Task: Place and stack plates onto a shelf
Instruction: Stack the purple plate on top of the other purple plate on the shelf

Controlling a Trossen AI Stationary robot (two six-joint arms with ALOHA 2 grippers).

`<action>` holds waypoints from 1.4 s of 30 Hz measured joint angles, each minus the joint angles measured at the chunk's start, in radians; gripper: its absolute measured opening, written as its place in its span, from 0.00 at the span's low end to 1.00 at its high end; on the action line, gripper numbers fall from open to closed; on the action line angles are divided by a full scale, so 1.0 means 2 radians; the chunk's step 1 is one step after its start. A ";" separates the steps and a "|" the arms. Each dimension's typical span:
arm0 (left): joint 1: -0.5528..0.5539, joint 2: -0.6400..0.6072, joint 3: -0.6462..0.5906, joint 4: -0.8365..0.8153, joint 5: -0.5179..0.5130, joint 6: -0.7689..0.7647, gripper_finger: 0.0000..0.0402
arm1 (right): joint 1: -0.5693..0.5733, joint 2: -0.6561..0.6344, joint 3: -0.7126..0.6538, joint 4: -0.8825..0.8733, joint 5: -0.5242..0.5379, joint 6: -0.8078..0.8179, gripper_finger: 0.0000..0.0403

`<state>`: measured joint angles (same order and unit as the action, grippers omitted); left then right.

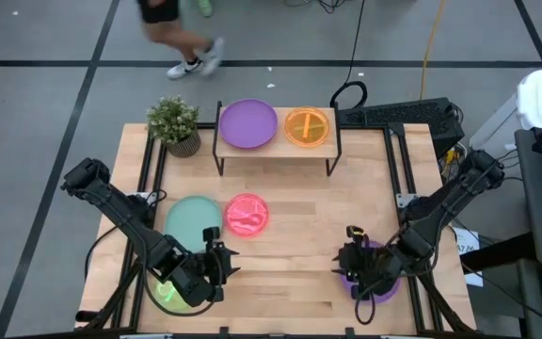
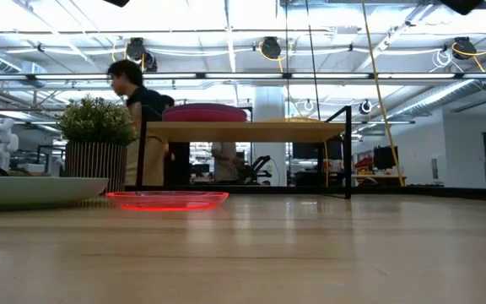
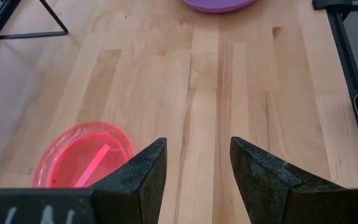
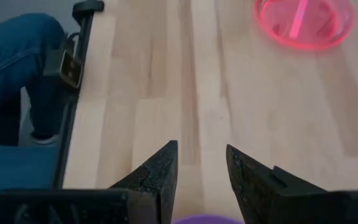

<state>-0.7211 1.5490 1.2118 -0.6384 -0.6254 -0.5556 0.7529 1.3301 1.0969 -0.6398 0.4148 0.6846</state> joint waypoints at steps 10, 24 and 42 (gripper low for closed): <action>-0.004 0.000 0.000 0.000 0.000 -0.003 0.45 | 0.046 0.043 0.000 -0.044 -0.030 0.120 0.29; 0.009 0.000 0.000 0.002 -0.001 0.000 0.45 | 0.079 0.098 0.000 -0.055 -0.079 0.290 0.29; 0.016 0.000 0.000 0.003 -0.001 0.001 0.45 | 0.075 0.150 -0.002 -0.039 -0.079 0.257 0.29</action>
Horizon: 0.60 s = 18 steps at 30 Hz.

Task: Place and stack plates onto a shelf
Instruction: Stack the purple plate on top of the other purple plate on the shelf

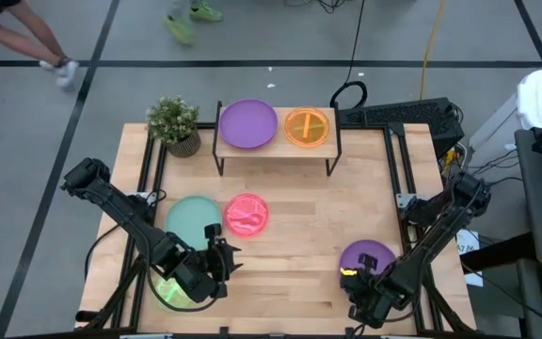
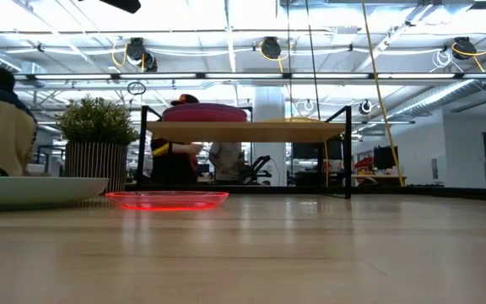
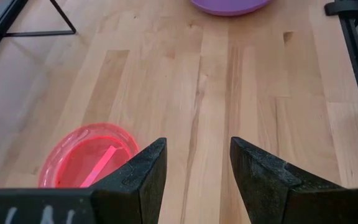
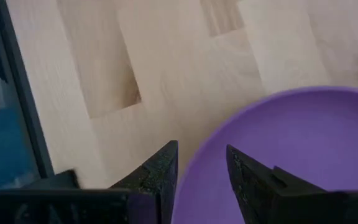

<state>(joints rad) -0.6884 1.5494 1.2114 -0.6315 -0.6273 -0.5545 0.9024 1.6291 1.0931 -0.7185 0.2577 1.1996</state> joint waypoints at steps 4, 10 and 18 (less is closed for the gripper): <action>0.000 0.000 0.000 0.000 0.000 0.000 0.45 | 0.000 0.018 0.000 0.003 0.000 -0.032 0.29; 0.000 0.000 0.000 0.000 0.000 0.000 0.45 | -0.001 0.030 0.000 0.007 0.001 -0.072 0.29; 0.000 0.000 0.000 0.000 0.000 0.000 0.45 | -0.002 0.030 -0.003 0.006 0.004 -0.082 0.29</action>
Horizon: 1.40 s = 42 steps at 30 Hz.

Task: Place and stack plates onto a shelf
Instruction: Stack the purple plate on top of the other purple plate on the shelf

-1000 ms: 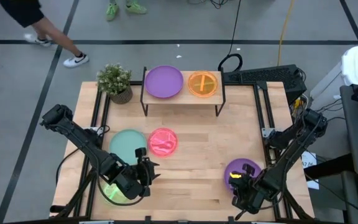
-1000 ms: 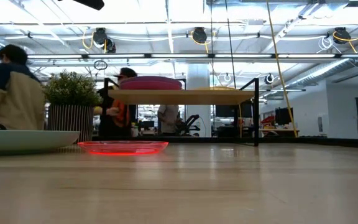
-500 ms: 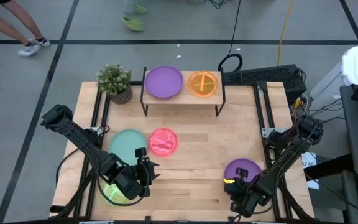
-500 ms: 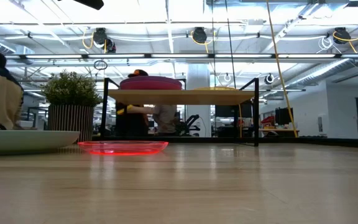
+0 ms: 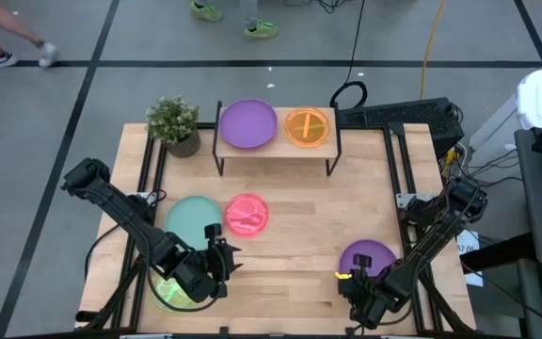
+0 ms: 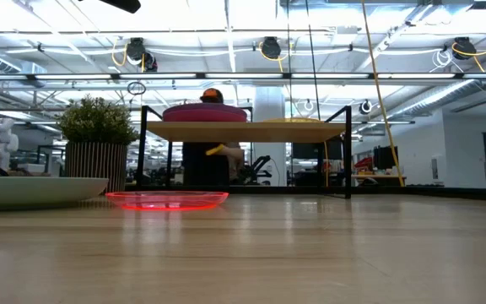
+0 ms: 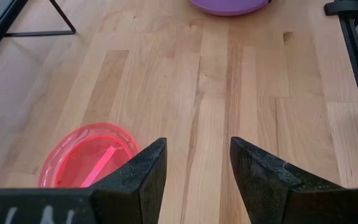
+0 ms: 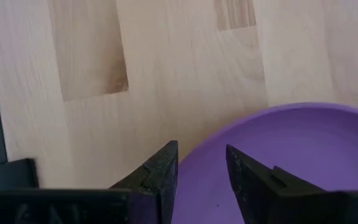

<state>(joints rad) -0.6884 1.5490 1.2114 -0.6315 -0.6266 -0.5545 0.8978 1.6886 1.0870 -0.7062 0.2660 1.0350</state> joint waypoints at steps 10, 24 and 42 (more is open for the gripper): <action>0.000 0.000 0.000 0.000 0.000 0.000 0.45 | 0.000 0.000 -0.036 0.015 -0.012 0.015 0.17; 0.000 0.000 0.000 0.000 0.000 0.000 0.45 | 0.000 0.000 -0.035 -0.026 -0.013 0.023 0.01; 0.001 0.015 -0.001 0.055 -0.010 0.052 0.45 | -0.005 -0.005 0.083 -0.120 0.038 -0.128 0.00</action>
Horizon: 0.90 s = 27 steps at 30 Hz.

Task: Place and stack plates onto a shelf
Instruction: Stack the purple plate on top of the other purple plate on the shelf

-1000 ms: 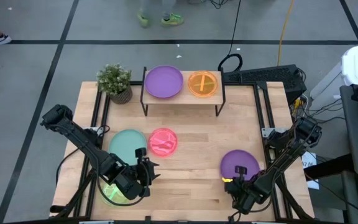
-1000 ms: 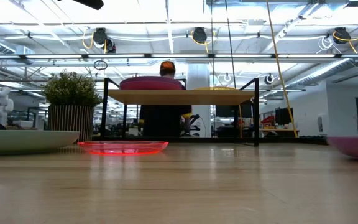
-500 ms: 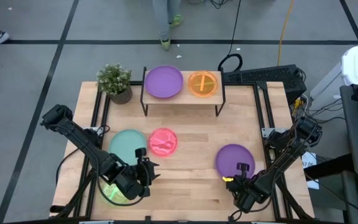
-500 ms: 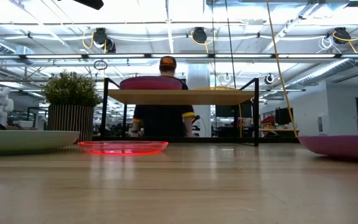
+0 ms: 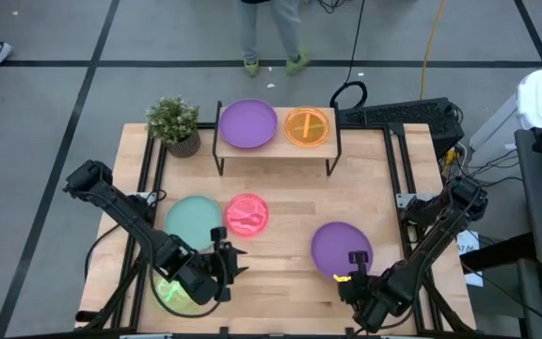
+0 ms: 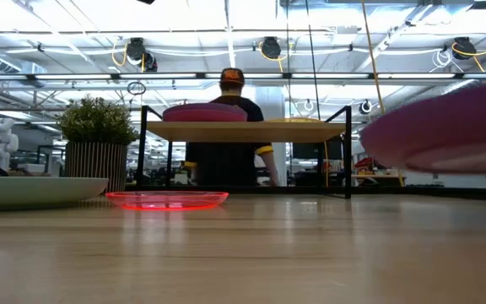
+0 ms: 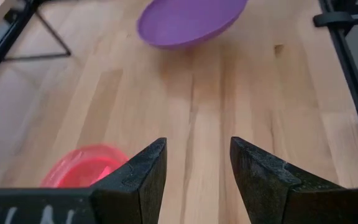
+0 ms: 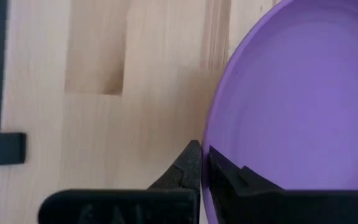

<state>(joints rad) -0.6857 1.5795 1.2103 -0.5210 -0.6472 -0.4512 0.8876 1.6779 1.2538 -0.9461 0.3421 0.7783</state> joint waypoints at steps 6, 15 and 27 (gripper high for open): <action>0.008 0.023 0.000 0.055 0.012 0.076 0.45 | -0.022 0.000 0.030 -0.003 0.011 -0.079 0.00; 0.015 0.041 0.000 0.147 0.044 0.217 0.45 | -0.065 0.000 0.076 0.000 0.010 -0.230 0.00; 0.033 0.041 0.000 0.188 0.056 0.362 0.45 | -0.115 0.000 0.096 0.044 -0.042 -0.351 0.00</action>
<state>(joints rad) -0.6205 1.6619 1.2106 -0.1447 -0.5362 0.2722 0.6580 1.6775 1.4448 -0.8579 0.2578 0.0759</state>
